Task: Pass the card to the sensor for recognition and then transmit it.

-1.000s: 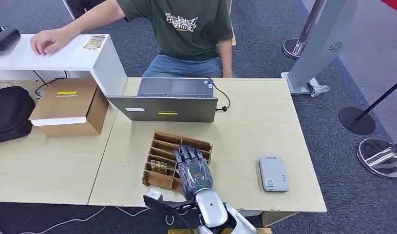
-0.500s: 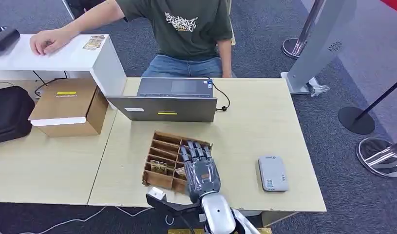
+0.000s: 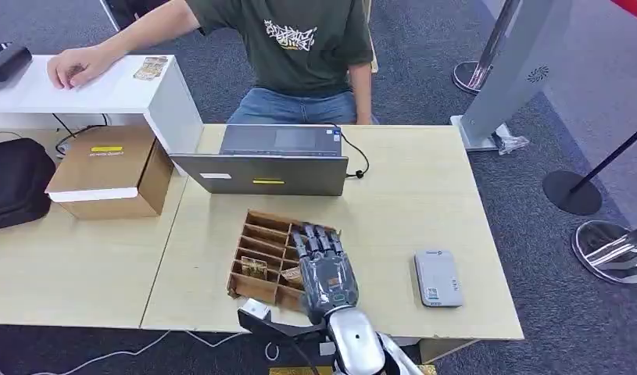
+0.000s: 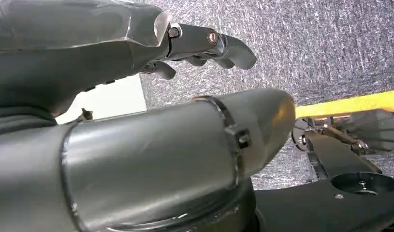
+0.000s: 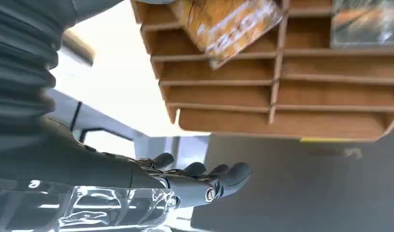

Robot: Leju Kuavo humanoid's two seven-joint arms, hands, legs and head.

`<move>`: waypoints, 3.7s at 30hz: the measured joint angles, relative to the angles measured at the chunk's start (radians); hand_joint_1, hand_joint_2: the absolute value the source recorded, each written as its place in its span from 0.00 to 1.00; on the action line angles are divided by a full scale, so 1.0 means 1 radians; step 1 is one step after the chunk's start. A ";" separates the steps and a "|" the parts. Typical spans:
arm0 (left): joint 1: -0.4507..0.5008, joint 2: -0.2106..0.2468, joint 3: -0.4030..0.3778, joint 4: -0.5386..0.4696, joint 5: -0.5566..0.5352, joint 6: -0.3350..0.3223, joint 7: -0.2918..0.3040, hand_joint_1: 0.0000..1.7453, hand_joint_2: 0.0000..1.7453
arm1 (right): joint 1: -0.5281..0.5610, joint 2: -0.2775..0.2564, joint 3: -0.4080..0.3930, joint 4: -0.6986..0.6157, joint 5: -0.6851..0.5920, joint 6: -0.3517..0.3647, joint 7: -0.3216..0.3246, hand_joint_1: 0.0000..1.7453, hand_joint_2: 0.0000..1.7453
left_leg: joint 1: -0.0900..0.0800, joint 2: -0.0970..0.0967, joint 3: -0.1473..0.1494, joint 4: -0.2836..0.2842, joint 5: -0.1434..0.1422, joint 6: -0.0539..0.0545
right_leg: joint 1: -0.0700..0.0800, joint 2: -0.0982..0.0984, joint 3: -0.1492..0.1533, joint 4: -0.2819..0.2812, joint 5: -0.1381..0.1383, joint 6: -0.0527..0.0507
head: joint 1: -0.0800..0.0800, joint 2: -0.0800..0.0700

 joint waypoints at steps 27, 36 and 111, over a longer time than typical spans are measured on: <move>-0.010 -0.001 0.000 0.000 0.021 -0.002 0.015 0.00 0.00 | 0.000 0.004 0.003 0.028 0.023 0.040 0.016 0.00 1.00 | 0.000 0.000 0.000 0.000 0.000 0.000 | 0.000 0.000 0.000 0.000 0.000 0.000 | 0.000 0.000; -0.011 -0.002 0.000 0.000 0.021 -0.001 0.021 0.00 0.00 | -0.003 -0.002 0.003 0.017 -0.003 0.040 -0.020 0.00 1.00 | 0.000 0.000 0.000 0.000 0.000 0.000 | 0.000 0.000 0.000 0.000 0.000 0.000 | 0.000 0.000; -0.010 -0.002 -0.003 0.000 0.035 -0.001 0.027 0.00 0.00 | 0.016 -0.014 -0.023 0.014 -0.025 -0.069 -0.038 1.00 1.00 | 0.000 0.000 0.000 0.000 0.000 0.000 | 0.000 0.000 0.000 0.000 0.000 0.000 | 0.000 0.000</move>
